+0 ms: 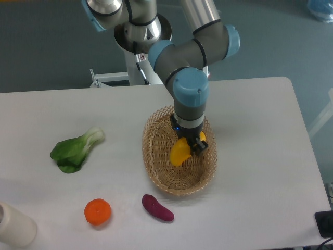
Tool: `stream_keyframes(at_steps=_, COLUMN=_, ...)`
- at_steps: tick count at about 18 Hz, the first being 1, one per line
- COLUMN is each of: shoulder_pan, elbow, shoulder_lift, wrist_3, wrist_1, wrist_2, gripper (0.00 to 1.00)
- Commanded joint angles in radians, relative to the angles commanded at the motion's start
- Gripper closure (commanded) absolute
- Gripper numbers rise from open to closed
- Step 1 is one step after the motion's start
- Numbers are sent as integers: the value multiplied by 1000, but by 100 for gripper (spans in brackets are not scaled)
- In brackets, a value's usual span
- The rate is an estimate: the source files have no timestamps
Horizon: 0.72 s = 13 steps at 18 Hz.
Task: Place the mango in the basket
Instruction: 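Carry the yellow mango over the basket and lower it inside, then open the gripper to release the mango into the basket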
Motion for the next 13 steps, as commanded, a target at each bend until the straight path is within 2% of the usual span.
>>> stream_keyframes(at_steps=5, shoulder_pan=-3, elbow=-66, shoulder_lift=43, wrist_3=20, wrist_1=2, wrist_2=2, gripper=47)
stream_keyframes(at_steps=9, shoulder_pan=-3, elbow=-77, shoulder_lift=45, wrist_3=34, wrist_1=11, wrist_2=2, gripper=42)
stream_keyframes(at_steps=11, shoulder_pan=-3, elbow=-77, shoulder_lift=45, wrist_3=35, wrist_1=11, wrist_2=0, gripper=31)
stream_keyframes(at_steps=12, shoulder_pan=-3, elbow=-77, shoulder_lift=45, wrist_3=35, wrist_1=11, wrist_2=0, gripper=20)
stream_keyframes(at_steps=13, shoulder_pan=-3, elbow=-77, shoulder_lift=45, wrist_3=32, wrist_1=11, wrist_2=-2, gripper=1)
